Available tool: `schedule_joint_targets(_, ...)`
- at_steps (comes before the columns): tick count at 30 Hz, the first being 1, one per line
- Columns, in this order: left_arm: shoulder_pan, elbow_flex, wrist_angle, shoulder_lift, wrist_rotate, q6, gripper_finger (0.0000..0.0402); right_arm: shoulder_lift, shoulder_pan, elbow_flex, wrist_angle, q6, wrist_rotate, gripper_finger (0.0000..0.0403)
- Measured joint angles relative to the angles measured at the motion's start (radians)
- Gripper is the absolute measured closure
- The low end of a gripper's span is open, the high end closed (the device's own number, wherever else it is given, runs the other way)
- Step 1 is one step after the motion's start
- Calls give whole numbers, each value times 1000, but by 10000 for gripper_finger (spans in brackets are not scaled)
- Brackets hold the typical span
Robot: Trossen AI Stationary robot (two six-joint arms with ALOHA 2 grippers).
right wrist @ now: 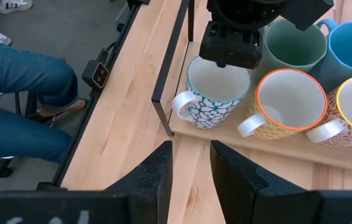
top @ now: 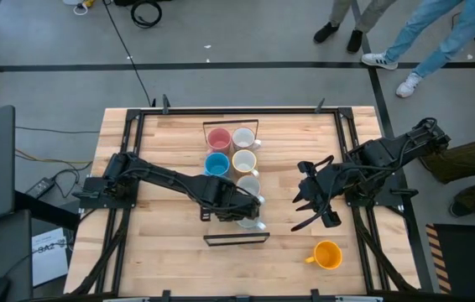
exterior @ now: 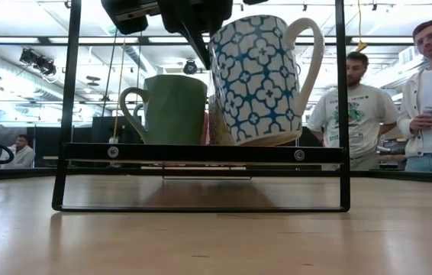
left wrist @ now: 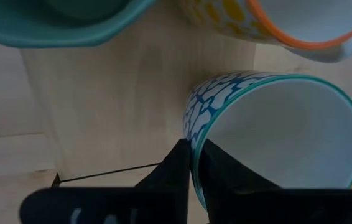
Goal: Place coffee mugs
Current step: Put the blue patterned mug on the shelf, then put the yellow mug on the shelf
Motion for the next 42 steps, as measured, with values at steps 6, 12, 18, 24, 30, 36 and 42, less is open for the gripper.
schedule_joint_targets(6, -1, 2, 5, 0, 0, 1, 336, 0, 0, 0, 0, 0, 0, 289)
schedule_joint_targets(12, -1, 2, 7, 0, 0, 24, 305, 0, 0, 0, 0, 0, 0, 289)
schedule_joint_targets(18, -1, 2, 10, 0, 0, 42, 279, 0, 0, 0, 0, 0, 0, 289)
schedule_joint_targets(24, -1, 2, 10, 0, 0, 62, 249, 0, 0, 0, 0, 0, 0, 289)
schedule_joint_targets(30, -1, 1, 12, -5, 0, 100, 242, 0, 0, 0, 0, 0, 0, 289)
schedule_joint_targets(36, -2, 0, 19, -14, 0, 106, 241, 0, 0, 0, 0, 3, 0, 289)
schedule_joint_targets(42, -4, 0, 18, -39, 0, 138, 241, 0, 0, 0, -1, 4, 0, 289)
